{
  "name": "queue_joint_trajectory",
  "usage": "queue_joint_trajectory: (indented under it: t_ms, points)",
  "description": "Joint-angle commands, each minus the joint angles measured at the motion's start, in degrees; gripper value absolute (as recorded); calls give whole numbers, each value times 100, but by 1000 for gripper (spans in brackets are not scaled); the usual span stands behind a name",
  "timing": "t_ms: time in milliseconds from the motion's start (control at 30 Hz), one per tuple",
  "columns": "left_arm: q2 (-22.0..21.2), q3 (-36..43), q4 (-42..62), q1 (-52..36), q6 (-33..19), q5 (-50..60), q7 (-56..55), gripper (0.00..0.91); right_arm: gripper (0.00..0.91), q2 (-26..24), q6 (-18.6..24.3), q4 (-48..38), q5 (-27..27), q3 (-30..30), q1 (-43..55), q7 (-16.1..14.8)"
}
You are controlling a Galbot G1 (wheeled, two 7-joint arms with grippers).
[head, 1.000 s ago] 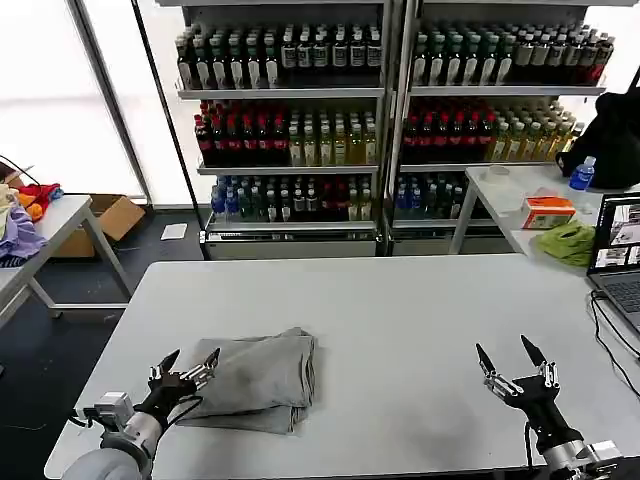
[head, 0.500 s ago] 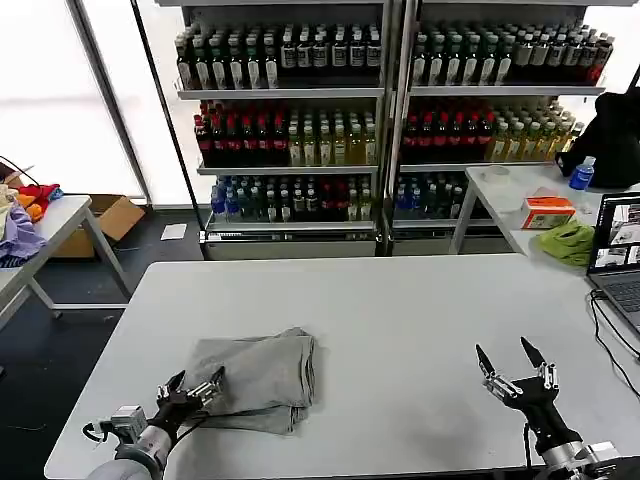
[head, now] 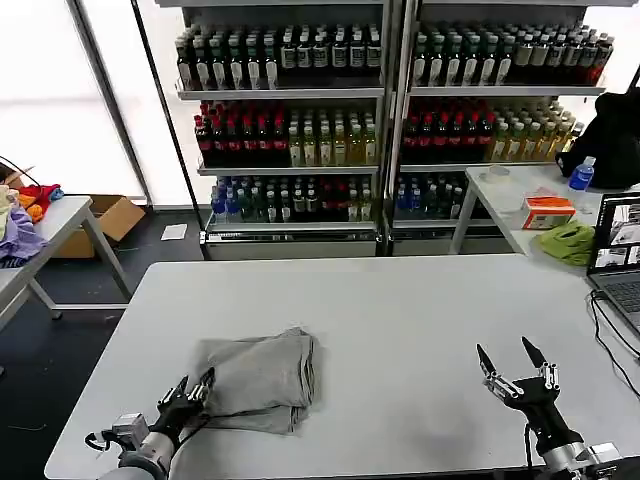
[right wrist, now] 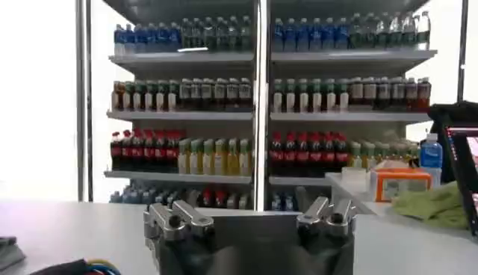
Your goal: Fold and organize the clothes.
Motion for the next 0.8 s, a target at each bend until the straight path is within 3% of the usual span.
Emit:
queue_joint_trajectory:
  t_ms: [33, 233, 400, 600, 800]
  points:
    - [-190, -57, -146, 63, -160, 31, -27, 0, 907, 13, 18, 12, 8, 6, 5, 0]
    - [-57, -535, -589, 131, -97, -551, -38, 0, 907, -7, 11, 51, 53, 35, 3, -3]
    - [315, -1595, -1006, 124, 216, -1858, -239, 0, 907, -17, 13, 26, 84, 57, 18, -2]
    - [1244, -3015, -844, 108, 647, -3692, -430, 0, 907, -41, 5, -35, 108, 28, 79, 6]
    - [2092, -3855, -447, 41, 1089, -3920, -334, 0, 907, -67, 13, -93, 125, -8, 133, 12]
